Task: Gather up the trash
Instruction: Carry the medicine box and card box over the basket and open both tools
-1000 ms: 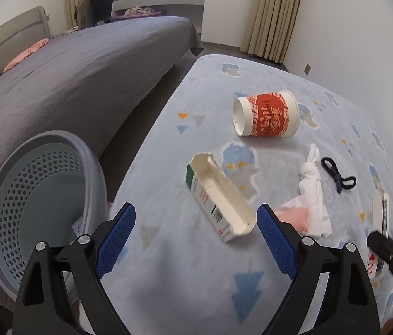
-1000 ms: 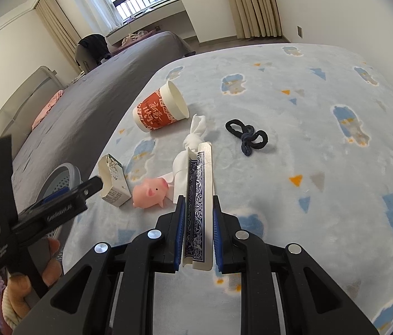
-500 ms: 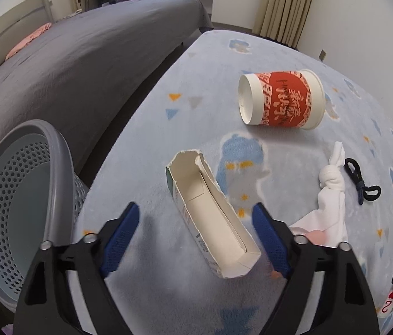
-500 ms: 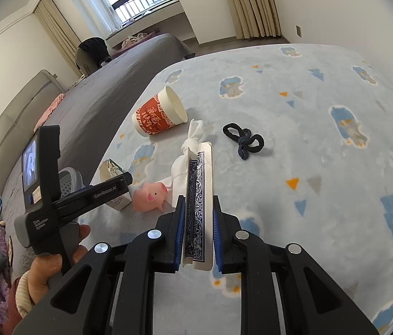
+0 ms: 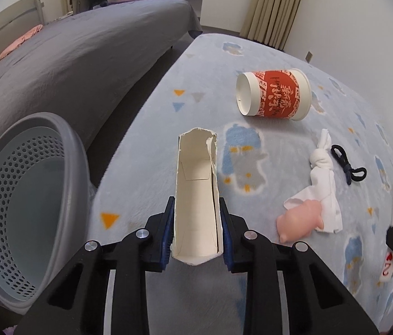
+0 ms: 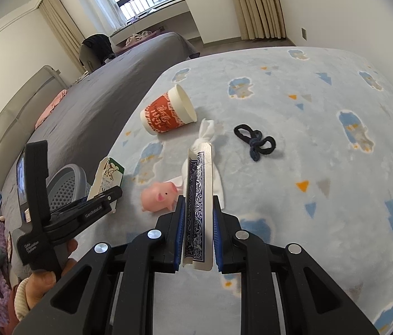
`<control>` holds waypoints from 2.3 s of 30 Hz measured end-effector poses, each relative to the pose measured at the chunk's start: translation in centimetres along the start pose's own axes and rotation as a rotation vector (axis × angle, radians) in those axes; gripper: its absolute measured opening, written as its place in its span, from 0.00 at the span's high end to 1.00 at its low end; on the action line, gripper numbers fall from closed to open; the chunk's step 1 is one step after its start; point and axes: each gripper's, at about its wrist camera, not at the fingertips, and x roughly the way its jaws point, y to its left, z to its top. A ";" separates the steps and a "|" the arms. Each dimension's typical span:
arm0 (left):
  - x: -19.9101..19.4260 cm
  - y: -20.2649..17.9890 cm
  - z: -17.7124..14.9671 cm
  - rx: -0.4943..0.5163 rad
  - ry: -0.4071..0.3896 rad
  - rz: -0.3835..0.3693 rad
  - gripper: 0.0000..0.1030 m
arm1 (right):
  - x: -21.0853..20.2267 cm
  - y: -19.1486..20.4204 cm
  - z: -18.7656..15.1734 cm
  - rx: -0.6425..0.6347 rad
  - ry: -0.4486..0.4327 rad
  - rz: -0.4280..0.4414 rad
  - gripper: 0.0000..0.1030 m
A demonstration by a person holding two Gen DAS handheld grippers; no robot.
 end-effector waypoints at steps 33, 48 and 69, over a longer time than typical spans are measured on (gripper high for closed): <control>-11.9 16.7 -1.0 -0.027 -0.216 0.192 0.72 | 5.8 22.5 1.7 -0.307 0.066 0.231 0.83; -9.1 22.4 -2.6 -0.137 -0.142 0.234 0.72 | 11.6 28.4 0.3 -0.422 0.190 0.322 0.83; -10.1 23.0 -2.8 -0.174 -0.197 0.266 0.26 | 11.6 27.5 -0.1 -0.416 0.153 0.296 0.54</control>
